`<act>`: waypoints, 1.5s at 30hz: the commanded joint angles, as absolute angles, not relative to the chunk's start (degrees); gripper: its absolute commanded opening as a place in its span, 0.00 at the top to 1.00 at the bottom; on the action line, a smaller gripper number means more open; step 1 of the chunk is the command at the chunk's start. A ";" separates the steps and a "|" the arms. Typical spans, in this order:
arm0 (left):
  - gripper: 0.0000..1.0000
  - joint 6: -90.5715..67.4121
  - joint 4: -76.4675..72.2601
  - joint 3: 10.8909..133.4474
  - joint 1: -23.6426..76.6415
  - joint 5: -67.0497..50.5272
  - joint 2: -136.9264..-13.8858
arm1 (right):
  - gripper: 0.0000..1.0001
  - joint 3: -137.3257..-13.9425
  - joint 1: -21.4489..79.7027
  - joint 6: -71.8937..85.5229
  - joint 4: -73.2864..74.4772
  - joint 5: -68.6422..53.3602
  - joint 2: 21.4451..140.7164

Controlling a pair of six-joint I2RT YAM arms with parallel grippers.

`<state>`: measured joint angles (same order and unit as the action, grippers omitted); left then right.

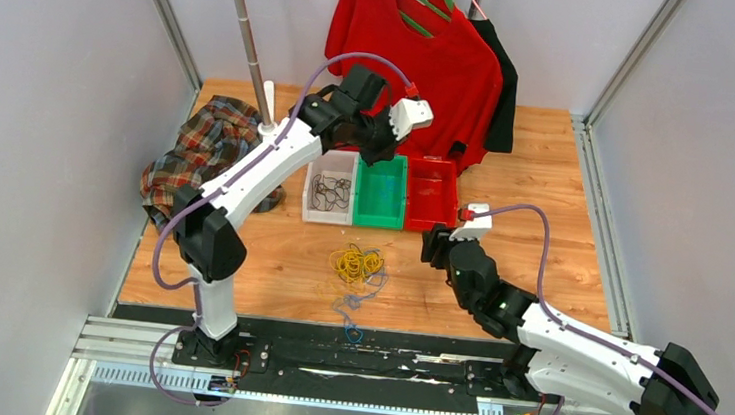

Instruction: Untangle the cables

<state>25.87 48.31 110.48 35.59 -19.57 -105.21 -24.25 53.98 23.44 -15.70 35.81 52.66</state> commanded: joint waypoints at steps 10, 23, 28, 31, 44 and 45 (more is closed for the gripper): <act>1.00 31.72 35.27 106.57 32.78 -11.69 -113.38 | 0.47 -22.54 51.07 26.18 -14.40 34.95 52.23; 0.34 26.75 36.90 104.14 32.78 -11.94 -110.68 | 0.46 -25.06 50.73 25.80 -13.17 32.83 52.39; 0.22 27.96 46.25 103.08 32.78 -17.79 -105.36 | 0.46 -26.00 50.66 25.03 -12.70 31.94 52.43; 0.21 29.34 50.87 97.76 32.70 -20.42 -101.44 | 0.46 -26.26 50.71 24.72 -12.42 31.20 52.56; 0.32 31.95 51.52 76.58 31.68 -33.94 -96.27 | 0.48 -26.44 50.76 24.91 -11.48 28.16 53.44; 0.33 31.64 51.55 76.40 31.65 -35.09 -96.99 | 0.48 -26.51 50.71 24.92 -11.51 28.02 53.50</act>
